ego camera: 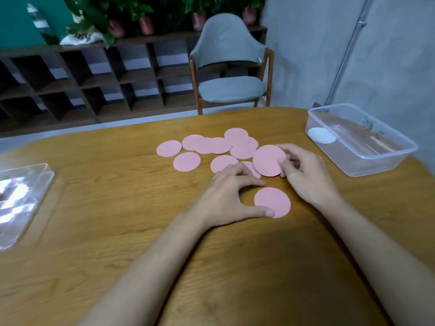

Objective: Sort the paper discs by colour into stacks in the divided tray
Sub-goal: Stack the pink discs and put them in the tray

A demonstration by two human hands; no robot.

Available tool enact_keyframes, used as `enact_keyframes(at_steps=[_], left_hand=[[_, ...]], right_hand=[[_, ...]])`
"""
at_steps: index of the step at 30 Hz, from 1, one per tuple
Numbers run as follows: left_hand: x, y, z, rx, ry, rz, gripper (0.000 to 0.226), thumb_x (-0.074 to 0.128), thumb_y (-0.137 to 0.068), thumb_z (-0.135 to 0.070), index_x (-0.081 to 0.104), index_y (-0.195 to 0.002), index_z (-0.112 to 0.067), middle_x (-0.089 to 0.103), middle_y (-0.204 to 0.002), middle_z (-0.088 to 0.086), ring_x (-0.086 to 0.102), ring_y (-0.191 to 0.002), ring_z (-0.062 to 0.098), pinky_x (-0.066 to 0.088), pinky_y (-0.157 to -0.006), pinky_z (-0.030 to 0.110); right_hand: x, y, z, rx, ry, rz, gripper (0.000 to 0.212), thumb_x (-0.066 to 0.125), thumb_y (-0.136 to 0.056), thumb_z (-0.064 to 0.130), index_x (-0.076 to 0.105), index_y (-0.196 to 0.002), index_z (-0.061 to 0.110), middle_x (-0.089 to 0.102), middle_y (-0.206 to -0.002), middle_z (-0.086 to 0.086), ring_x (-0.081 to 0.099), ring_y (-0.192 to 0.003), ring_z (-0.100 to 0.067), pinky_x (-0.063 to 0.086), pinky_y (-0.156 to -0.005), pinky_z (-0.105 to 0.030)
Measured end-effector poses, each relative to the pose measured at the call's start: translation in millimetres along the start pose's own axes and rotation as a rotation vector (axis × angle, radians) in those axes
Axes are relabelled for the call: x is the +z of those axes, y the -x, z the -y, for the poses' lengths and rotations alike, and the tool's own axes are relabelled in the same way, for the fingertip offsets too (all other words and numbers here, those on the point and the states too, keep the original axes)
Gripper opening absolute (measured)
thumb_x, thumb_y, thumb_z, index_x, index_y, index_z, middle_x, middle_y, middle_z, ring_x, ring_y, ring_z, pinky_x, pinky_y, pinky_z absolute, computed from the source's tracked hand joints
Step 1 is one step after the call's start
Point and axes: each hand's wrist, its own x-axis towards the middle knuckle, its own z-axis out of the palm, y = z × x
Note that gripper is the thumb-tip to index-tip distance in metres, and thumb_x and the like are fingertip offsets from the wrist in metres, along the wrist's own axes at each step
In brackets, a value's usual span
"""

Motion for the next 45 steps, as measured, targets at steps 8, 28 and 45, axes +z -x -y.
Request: enact_keyframes(at_steps=[8, 28, 45], left_hand=[[-3.8, -1.4, 4.2, -0.115, 0.400, -0.067, 0.035, 0.090, -0.079, -0.020, 0.073, -0.110, -0.024, 0.070, -0.100, -0.009, 0.063, -0.091, 0.007, 0.050, -0.086, 0.022], [2.0, -11.9, 12.9, -0.123, -0.016, -0.301, 0.049, 0.084, -0.081, -0.050, 0.074, -0.123, -0.027, 0.075, -0.114, -0.014, 0.055, -0.109, 0.007, 0.051, -0.092, 0.028], [-2.3, 4.8, 12.0, 0.228, -0.340, -0.409, 0.033, 0.049, -0.111, -0.031, 0.073, -0.105, -0.009, 0.070, -0.090, 0.003, 0.059, -0.088, 0.025, 0.054, -0.072, 0.042]], right_hand=[[0.9, 0.8, 2.1, -0.001, -0.057, 0.045, 0.032, 0.058, -0.102, 0.016, 0.067, -0.129, 0.031, 0.069, -0.078, 0.006, 0.066, -0.074, -0.010, 0.053, -0.081, -0.027], [1.3, -4.6, -5.4, -0.044, -0.122, 0.038, 0.026, 0.056, -0.104, 0.019, 0.068, -0.124, 0.031, 0.070, -0.082, 0.008, 0.065, -0.074, -0.011, 0.049, -0.074, -0.019], [3.9, -3.2, -2.4, -0.029, -0.123, 0.056, 0.028, 0.055, -0.105, 0.024, 0.066, -0.129, 0.033, 0.069, -0.085, 0.008, 0.064, -0.071, -0.008, 0.050, -0.073, -0.017]])
